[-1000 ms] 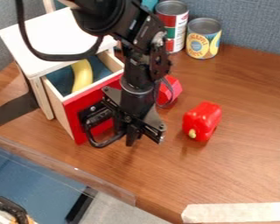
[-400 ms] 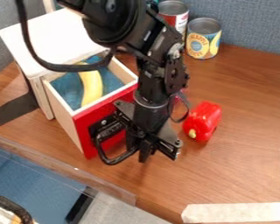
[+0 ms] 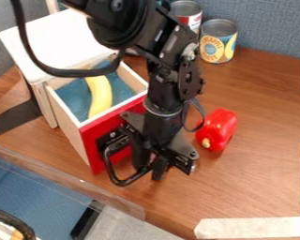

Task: Open the drawer

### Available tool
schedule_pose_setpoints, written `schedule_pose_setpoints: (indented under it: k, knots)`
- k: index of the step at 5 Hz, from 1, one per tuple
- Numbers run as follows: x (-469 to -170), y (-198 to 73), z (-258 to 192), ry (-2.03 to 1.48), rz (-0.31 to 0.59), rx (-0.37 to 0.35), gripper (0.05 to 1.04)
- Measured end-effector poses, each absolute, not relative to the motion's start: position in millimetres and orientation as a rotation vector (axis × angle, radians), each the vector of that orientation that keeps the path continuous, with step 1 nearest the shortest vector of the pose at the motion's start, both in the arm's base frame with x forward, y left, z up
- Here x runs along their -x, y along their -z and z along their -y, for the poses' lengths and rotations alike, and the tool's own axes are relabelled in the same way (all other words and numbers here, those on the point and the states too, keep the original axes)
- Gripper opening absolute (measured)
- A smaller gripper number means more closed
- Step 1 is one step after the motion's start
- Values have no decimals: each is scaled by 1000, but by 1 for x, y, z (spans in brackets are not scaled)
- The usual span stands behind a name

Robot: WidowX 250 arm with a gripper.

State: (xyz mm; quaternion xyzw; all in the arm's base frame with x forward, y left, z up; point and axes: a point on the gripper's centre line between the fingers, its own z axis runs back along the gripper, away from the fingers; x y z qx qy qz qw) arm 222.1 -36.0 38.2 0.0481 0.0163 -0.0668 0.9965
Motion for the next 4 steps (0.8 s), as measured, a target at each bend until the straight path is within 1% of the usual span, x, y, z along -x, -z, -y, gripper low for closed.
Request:
schedule_pose_setpoints:
  k: [1,2,3,4]
  knots:
    - [-224,-48,36,150,1,-89,856]
    - [-222,-62,33,140,27,-80,1016]
    - [-217,-92,24,99,93,-52,1011]
    - [-206,-117,15,81,171,-39,1004]
